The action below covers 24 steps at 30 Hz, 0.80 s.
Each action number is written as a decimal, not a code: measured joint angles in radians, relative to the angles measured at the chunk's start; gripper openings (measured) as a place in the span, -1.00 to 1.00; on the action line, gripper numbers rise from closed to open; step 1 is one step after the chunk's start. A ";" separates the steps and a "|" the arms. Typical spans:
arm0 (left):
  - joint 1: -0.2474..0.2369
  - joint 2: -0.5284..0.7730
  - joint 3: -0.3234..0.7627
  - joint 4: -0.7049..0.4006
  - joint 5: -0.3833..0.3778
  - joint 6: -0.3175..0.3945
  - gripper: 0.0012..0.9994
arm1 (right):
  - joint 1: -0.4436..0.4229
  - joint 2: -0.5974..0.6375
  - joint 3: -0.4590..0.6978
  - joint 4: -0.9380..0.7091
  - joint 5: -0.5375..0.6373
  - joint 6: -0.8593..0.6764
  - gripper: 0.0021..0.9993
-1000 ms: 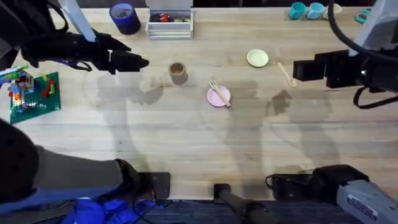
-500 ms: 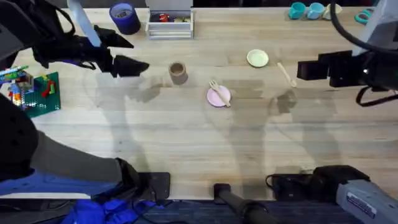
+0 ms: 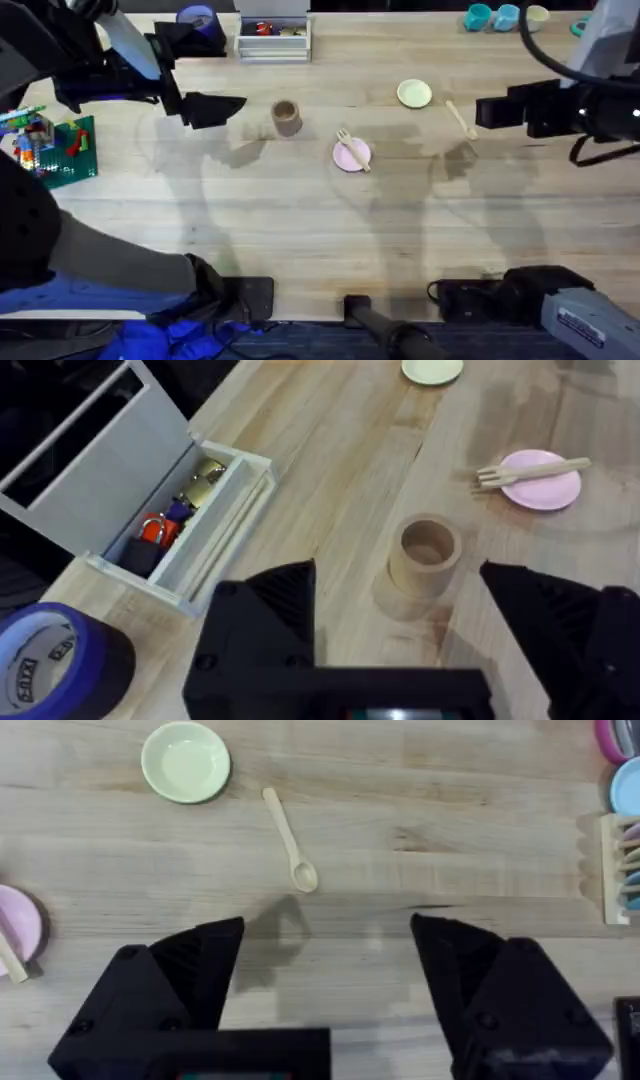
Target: Pick up a utensil and set it on the pink plate, then put the other utensil in the container.
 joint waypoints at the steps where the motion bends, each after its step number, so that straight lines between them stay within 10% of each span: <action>1: 0.000 0.000 0.000 0.003 0.003 0.003 0.99 | 0.000 0.005 0.000 0.004 0.000 -0.004 0.99; 24: 0.000 0.029 0.000 -0.037 -0.001 0.014 0.99 | -0.139 0.244 0.004 0.101 -0.106 -0.149 0.99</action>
